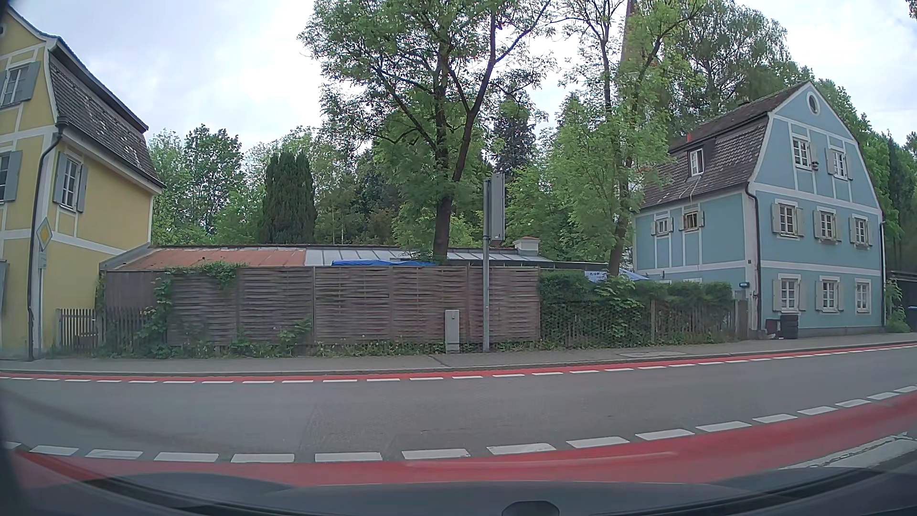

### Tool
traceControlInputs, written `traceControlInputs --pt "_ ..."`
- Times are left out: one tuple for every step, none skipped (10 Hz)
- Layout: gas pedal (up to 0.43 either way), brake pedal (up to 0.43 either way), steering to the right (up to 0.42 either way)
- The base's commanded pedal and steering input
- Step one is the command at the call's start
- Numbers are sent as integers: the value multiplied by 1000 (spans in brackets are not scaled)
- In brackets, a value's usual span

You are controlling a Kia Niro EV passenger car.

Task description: Follow the waypoints while adhering to traffic rules and regulations

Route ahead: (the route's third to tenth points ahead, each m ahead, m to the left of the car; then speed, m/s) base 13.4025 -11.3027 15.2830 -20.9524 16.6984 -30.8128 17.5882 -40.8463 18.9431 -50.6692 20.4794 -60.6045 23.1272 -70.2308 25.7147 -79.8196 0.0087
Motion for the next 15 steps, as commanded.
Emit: traceControlInputs --pt "0 268 534" --pt "0 268 534" --pt "0 268 534" --pt "0 268 534" --pt "0 268 534" --pt "0 268 533" --pt "0 268 533" --pt "0 268 532" --pt "0 268 532" --pt "0 268 532" --pt "0 268 532" --pt "0 268 532" --pt "0 268 532" --pt "0 268 532" --pt "0 268 532"
